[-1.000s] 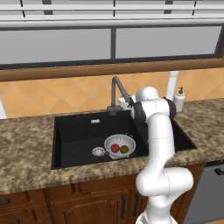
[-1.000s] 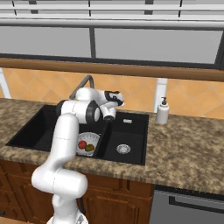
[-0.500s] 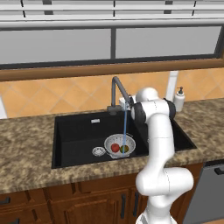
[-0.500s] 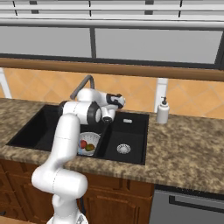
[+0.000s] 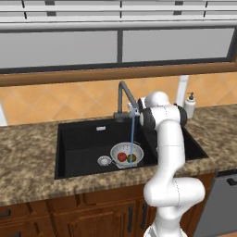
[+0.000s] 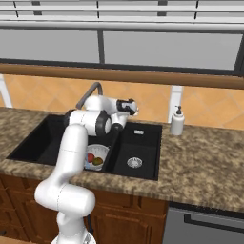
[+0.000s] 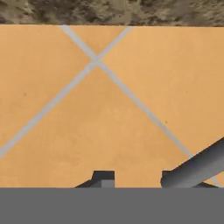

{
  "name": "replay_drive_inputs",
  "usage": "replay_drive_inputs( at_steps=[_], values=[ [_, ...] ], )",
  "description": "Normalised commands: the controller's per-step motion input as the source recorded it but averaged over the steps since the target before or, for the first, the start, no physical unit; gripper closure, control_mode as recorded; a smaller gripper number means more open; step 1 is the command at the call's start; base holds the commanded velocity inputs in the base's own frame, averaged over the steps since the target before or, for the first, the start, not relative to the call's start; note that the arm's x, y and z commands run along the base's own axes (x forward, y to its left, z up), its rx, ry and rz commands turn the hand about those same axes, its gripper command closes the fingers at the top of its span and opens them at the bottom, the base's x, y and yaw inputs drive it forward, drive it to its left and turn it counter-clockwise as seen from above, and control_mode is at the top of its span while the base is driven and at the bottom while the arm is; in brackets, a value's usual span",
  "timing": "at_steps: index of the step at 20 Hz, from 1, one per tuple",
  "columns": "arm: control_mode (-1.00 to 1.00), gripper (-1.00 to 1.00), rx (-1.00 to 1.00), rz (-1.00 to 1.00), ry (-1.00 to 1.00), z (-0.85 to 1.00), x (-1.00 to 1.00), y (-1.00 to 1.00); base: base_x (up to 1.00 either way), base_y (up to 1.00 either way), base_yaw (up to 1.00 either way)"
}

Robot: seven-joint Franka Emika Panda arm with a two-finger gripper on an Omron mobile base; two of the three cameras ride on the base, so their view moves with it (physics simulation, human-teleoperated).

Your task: Put the colander in the sink, put the apple, mango in the colander, and turn on the sink faucet and pour water over the colander.

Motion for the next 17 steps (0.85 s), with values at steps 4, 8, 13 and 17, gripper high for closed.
replay_drive_inputs(
  at_steps=[4, 8, 13, 17],
  values=[
    [-1.00, 1.00, 0.14, 0.00, -0.03, -0.31, -0.11, -1.00, 0.00, 0.00, 0.00],
    [-1.00, 1.00, 0.23, 0.00, -0.02, -0.22, -0.39, -1.00, 0.00, 0.00, 0.00],
    [-1.00, 1.00, 0.42, 0.00, -0.01, -0.40, -0.80, -1.00, 0.00, 0.00, 0.00],
    [-1.00, 1.00, 0.48, 0.00, -0.03, -0.31, -0.93, -1.00, 0.00, 0.00, 0.00]
  ],
)
